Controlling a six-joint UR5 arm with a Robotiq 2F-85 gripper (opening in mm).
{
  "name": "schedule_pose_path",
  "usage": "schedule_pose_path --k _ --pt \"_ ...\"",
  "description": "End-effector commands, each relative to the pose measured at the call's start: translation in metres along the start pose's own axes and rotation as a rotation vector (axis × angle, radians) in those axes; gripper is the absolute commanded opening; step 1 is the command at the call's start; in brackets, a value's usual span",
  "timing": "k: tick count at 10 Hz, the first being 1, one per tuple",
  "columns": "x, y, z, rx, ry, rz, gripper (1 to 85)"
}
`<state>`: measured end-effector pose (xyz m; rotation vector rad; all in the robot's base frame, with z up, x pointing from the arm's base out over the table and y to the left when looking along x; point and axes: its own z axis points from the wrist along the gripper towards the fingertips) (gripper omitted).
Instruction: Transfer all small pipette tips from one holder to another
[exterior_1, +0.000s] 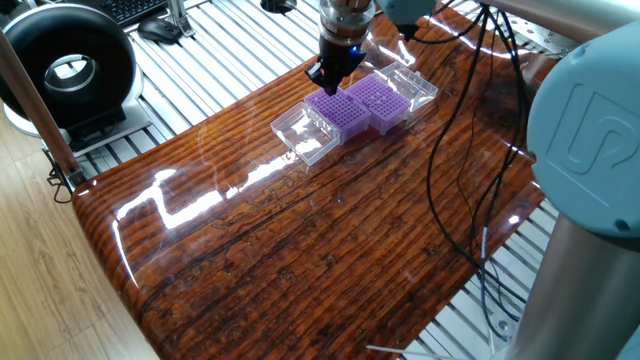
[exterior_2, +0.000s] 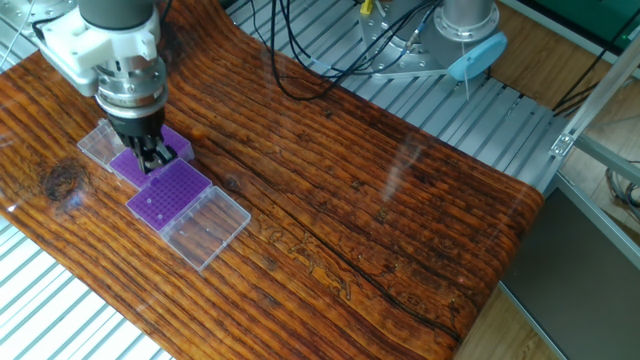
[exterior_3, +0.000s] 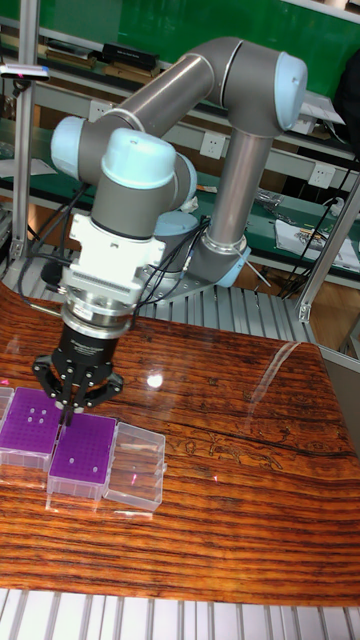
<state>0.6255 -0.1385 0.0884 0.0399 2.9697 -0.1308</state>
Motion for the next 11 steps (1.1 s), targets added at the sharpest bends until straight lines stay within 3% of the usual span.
schedule_pose_path --k 1,7,11 --pt "0.01 -0.025 0.004 0.008 -0.003 -0.043 1.0" --pt "0.02 -0.052 0.013 0.018 -0.009 -0.095 1.0" --pt "0.022 -0.055 0.015 0.017 -0.014 -0.1 1.0"
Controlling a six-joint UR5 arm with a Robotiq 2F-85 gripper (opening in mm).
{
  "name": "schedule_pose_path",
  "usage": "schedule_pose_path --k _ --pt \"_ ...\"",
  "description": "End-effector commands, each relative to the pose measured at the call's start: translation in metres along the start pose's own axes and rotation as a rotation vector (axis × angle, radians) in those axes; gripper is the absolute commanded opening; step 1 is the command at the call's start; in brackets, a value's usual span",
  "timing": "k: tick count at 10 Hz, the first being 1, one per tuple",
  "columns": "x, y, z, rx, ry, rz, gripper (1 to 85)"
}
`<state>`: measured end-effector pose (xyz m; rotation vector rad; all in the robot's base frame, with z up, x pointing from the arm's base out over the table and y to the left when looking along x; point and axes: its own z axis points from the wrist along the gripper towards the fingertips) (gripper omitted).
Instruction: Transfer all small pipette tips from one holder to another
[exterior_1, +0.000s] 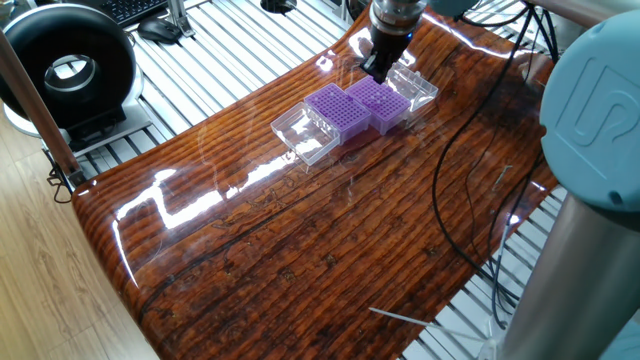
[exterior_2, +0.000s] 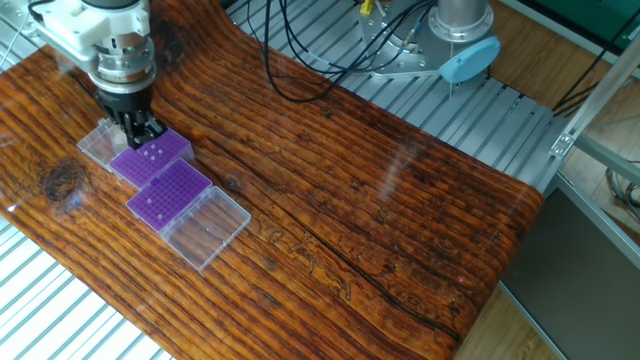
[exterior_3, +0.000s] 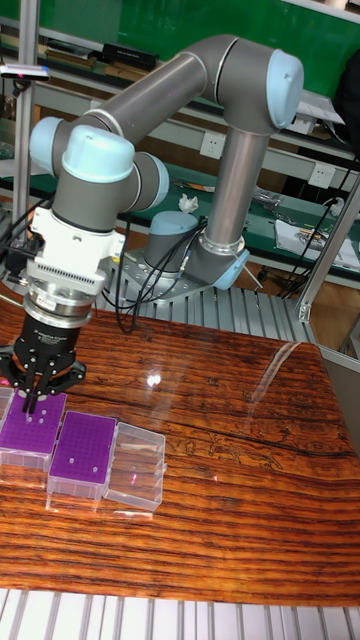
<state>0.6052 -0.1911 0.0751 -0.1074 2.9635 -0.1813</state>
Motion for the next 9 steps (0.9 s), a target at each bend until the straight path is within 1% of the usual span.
schedule_pose_path --k 1,3,9 --pt "0.0011 -0.0023 0.0009 -0.01 -0.008 0.002 1.0" --pt "0.0005 -0.0003 0.0017 -0.016 -0.013 0.008 1.0" --pt "0.0011 0.0028 0.0022 -0.016 -0.014 0.014 1.0"
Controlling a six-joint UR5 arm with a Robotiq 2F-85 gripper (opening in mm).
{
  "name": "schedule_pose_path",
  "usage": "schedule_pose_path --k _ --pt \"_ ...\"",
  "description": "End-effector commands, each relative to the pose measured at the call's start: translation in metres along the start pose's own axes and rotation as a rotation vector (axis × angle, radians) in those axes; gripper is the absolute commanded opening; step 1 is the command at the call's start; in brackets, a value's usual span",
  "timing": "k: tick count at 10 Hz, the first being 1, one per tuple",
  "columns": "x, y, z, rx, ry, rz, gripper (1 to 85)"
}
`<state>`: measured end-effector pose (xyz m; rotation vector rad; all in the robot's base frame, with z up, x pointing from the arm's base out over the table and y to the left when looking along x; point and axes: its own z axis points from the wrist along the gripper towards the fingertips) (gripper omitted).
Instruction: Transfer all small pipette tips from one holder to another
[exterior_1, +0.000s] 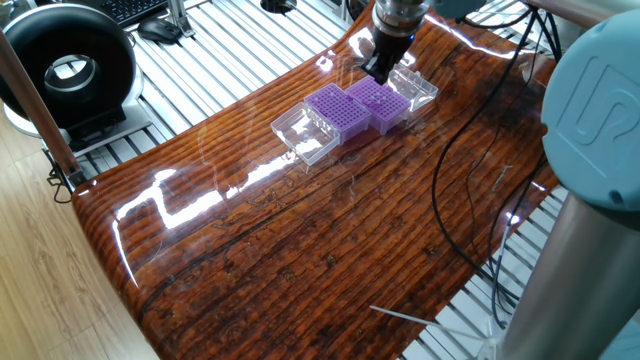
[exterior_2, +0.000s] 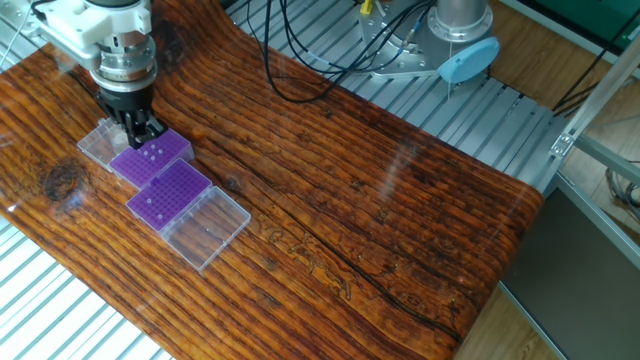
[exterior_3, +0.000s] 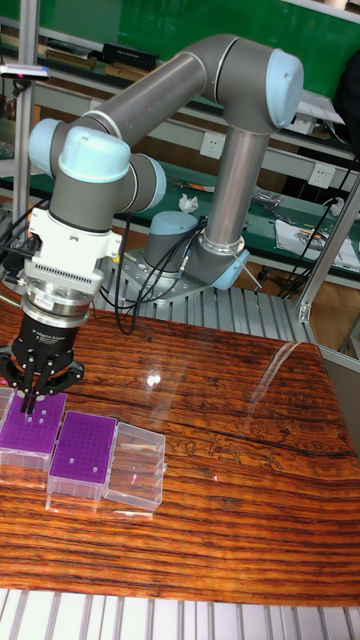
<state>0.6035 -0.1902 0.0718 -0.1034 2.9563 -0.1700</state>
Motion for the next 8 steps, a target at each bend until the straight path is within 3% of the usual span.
schedule_pose_path --k 1,8 --pt "-0.001 0.0012 -0.001 -0.007 -0.006 0.01 1.0" --pt "-0.0011 -0.0002 -0.0034 0.011 -0.01 0.002 1.0"
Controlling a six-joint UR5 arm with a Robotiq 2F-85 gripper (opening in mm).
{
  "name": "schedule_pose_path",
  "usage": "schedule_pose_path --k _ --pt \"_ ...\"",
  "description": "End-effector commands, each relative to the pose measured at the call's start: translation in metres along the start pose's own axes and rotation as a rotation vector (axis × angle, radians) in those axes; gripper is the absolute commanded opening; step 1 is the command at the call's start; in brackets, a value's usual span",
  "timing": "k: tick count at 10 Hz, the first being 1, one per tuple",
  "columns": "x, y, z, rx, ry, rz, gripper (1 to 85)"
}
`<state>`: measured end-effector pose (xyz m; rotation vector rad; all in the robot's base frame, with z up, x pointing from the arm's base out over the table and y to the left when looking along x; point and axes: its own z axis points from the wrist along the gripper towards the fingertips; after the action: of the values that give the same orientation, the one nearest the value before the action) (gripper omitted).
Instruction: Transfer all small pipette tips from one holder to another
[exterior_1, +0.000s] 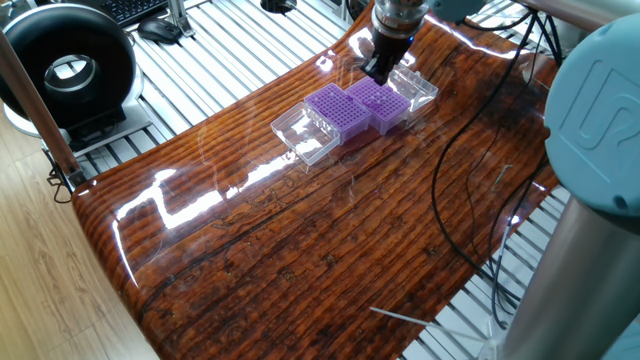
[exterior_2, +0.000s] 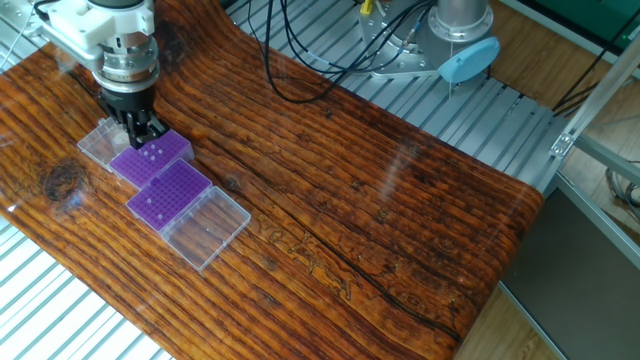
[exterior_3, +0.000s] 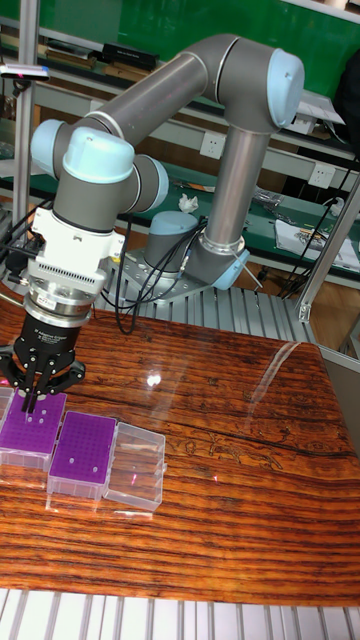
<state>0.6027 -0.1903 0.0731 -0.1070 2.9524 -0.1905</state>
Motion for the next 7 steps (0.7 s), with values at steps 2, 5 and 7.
schedule_pose_path --k 2,5,7 --pt "-0.0017 -0.0002 -0.0024 -0.001 -0.007 0.005 1.0" --pt "-0.0054 0.0037 -0.0061 0.002 -0.01 0.005 1.0" --pt "-0.0067 0.0062 -0.0052 0.002 -0.013 0.008 1.0"
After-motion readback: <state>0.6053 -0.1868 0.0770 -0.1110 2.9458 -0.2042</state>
